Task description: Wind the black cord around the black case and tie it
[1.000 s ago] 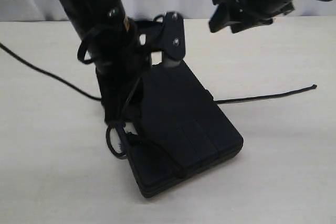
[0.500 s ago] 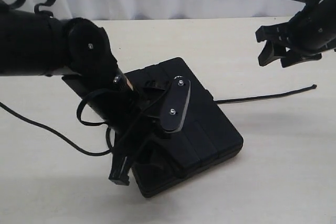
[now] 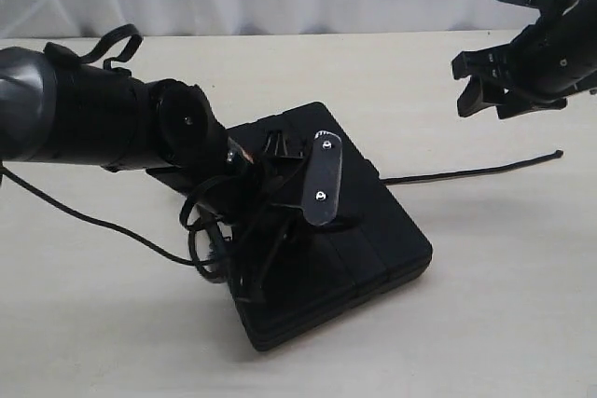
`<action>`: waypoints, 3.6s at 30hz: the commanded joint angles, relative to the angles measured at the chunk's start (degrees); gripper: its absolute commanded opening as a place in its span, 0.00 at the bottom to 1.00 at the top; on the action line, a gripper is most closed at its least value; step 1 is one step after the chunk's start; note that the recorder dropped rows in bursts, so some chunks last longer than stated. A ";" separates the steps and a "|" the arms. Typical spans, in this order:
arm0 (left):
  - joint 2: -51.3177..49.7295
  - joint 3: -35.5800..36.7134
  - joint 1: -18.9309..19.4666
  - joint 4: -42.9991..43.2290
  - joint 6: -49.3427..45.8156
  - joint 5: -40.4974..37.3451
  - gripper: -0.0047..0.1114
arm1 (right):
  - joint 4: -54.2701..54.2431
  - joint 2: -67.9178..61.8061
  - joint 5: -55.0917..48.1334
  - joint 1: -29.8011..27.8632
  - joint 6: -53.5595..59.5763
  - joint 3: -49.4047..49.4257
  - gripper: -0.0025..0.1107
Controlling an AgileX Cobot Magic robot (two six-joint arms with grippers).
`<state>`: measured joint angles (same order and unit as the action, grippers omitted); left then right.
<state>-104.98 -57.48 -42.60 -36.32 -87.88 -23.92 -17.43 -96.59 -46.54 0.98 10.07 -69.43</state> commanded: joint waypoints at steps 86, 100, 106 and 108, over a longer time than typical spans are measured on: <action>0.28 -4.64 0.01 -4.96 -0.40 12.01 0.04 | 13.49 -35.64 -0.11 8.52 -14.00 -18.36 0.25; 0.28 -4.64 0.01 -4.86 -0.40 12.11 0.04 | 0.56 -34.81 10.71 8.52 -0.35 -15.10 0.06; -1.47 -4.64 0.01 -4.86 -0.40 14.24 0.04 | -2.44 -28.05 31.52 8.52 1.99 -3.09 0.06; -1.94 -4.64 0.01 -4.86 -0.40 15.65 0.04 | -5.79 -25.78 35.23 8.52 6.88 -0.03 0.06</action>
<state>-106.36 -61.70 -42.60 -40.78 -88.25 -10.10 -21.28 -123.45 -13.23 9.78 12.74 -72.53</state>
